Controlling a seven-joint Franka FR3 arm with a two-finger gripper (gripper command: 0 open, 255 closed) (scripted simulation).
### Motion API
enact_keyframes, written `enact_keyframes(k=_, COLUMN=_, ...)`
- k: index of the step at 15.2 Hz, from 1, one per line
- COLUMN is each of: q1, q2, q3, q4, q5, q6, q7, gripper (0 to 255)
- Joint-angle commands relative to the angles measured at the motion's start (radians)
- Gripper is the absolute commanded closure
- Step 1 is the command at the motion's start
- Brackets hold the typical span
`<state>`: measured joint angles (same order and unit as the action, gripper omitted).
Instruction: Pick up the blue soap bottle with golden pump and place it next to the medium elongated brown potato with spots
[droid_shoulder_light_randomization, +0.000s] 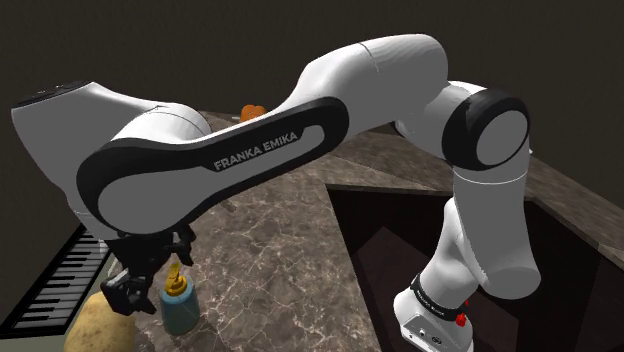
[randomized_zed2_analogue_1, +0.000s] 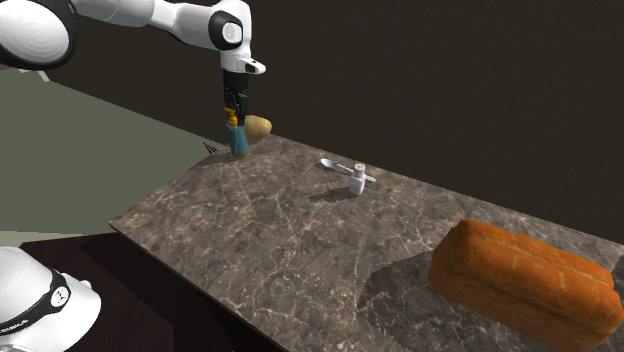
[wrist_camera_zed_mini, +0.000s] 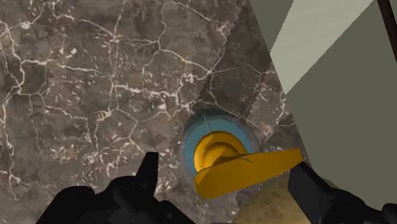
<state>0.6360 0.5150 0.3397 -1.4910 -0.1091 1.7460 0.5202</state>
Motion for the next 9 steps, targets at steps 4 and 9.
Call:
enact_keyframes(k=4, q1=0.007, q2=0.006, q3=0.001, q4=0.099, q5=0.001, q6=-0.093, q7=-0.003, gripper=0)
enact_keyframes(k=9, q1=0.007, q2=0.006, q3=0.001, q4=0.099, q5=0.001, q6=-0.093, q7=-0.003, gripper=0)
